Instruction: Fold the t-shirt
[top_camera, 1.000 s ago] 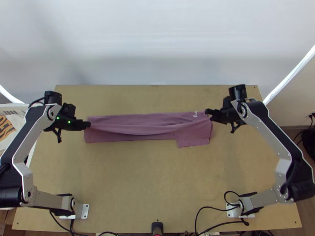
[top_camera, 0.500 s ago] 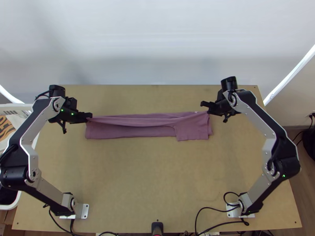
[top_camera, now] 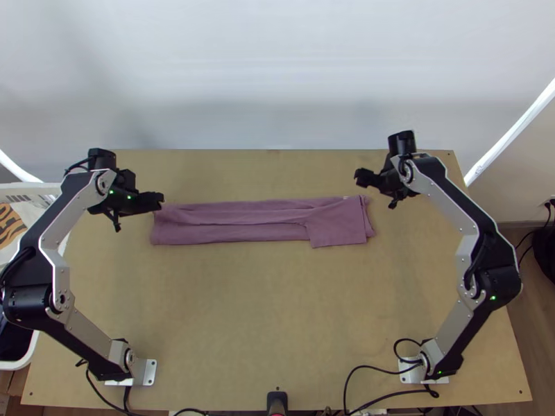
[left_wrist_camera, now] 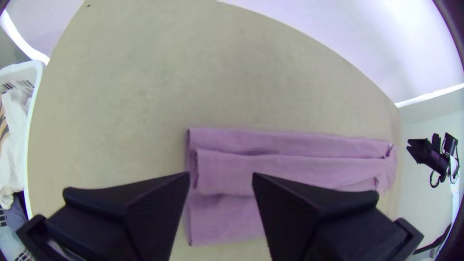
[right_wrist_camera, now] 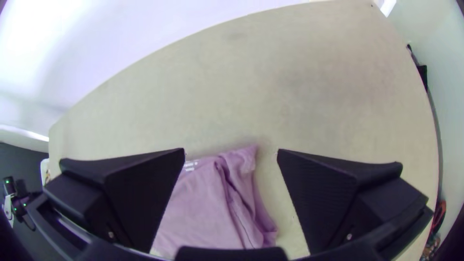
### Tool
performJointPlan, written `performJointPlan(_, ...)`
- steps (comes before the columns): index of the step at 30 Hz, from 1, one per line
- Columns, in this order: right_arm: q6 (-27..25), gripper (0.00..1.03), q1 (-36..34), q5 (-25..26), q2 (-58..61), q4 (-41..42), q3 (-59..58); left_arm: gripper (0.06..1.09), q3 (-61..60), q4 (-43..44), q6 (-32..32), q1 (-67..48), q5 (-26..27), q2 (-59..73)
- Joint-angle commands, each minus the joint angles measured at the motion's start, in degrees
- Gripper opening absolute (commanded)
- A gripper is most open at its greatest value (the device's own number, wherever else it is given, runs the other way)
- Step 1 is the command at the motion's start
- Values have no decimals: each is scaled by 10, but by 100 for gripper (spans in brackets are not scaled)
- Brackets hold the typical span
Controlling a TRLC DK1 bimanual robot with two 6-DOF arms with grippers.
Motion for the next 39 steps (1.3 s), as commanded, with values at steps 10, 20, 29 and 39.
performJointPlan(10,53,99,-54,-202,-198,1,-10,94,-68,6,117,118,177,-38)
performJointPlan(20,168,99,-108,-434,-188,-17,54,94,-110,26,159,116,213,12)
performJointPlan(29,191,99,-114,-454,-189,-17,79,94,-109,70,155,89,205,62)
performJointPlan(39,203,99,-111,-454,-193,-17,84,93,-95,95,97,-13,203,94)
